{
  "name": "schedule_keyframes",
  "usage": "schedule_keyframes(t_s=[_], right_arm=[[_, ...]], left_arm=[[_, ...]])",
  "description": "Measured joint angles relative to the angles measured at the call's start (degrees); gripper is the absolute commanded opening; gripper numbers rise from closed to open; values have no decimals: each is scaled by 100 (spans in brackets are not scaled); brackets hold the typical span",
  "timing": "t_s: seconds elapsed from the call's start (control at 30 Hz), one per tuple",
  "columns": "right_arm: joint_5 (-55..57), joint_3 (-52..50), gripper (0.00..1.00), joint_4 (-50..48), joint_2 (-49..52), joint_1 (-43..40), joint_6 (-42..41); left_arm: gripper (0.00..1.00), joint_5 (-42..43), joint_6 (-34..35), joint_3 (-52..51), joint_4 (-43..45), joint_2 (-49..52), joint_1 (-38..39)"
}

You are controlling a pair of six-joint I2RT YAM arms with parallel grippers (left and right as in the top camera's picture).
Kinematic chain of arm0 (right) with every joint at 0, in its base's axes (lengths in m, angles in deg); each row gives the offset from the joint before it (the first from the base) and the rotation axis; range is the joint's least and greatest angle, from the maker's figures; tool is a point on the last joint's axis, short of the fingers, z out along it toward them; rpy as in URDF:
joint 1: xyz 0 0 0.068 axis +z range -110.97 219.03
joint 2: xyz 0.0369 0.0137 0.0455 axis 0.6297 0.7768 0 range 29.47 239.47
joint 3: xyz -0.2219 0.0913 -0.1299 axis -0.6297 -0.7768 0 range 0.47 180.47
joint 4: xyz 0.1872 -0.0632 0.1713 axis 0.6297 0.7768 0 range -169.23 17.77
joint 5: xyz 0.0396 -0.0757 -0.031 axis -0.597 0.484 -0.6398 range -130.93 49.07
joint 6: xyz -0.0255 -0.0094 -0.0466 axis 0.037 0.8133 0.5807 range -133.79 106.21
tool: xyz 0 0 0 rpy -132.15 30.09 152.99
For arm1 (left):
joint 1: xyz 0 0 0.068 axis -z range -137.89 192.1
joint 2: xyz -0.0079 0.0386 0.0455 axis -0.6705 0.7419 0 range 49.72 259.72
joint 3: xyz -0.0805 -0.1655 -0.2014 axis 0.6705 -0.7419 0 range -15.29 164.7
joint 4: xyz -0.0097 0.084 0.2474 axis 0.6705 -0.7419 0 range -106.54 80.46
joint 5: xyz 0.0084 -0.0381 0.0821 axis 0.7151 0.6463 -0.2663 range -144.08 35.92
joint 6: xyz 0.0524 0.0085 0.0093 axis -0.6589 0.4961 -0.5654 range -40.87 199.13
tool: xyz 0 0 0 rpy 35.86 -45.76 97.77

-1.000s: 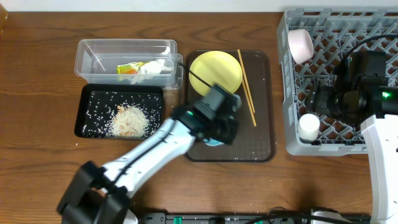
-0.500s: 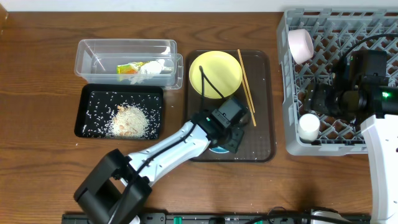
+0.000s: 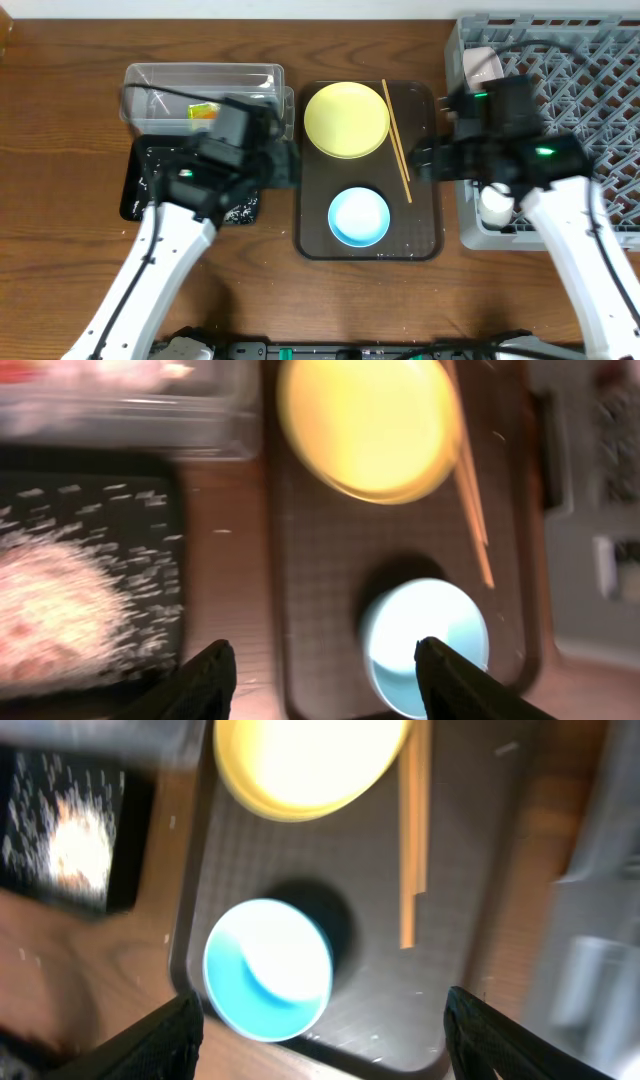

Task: Sort waste into correct bins and load items into the dishwasher rack
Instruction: 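Grasp the blue bowl rim with the right gripper and lift it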

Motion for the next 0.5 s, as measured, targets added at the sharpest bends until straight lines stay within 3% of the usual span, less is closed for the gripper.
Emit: schedule_keyframes(t_s=[0.23, 0.4, 0.5], right_arm=[[210, 0, 64, 42, 1152, 929, -140], [297, 0, 57, 225, 2024, 1088, -188], [426, 0, 48, 273, 2417, 1097, -188]], left_arm=[[63, -2, 2, 0, -57, 160, -533], [65, -2, 2, 0, -57, 293, -538], [65, -2, 2, 0, -57, 376, -538]])
